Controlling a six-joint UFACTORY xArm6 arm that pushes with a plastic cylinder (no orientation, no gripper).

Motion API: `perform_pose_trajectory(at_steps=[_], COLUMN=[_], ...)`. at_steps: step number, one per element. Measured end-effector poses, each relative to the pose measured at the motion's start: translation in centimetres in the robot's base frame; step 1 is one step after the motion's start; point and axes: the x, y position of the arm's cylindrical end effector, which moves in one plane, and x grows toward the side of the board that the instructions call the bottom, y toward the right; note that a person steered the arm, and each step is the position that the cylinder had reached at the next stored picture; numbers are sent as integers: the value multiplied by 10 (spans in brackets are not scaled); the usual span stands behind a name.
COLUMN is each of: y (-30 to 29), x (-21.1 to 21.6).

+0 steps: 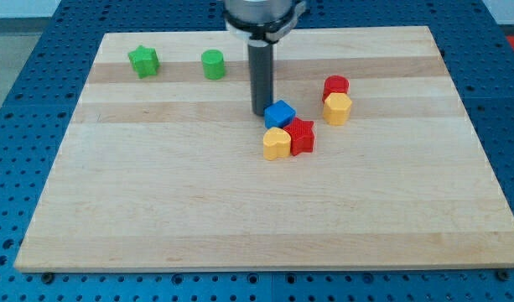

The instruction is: Slide the blue cube to the right side of the blue triangle

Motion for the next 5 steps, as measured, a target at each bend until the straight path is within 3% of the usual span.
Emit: perform_pose_trajectory(at_steps=[2, 4, 5], y=[-3, -52, -25], x=[-9, 34, 77])
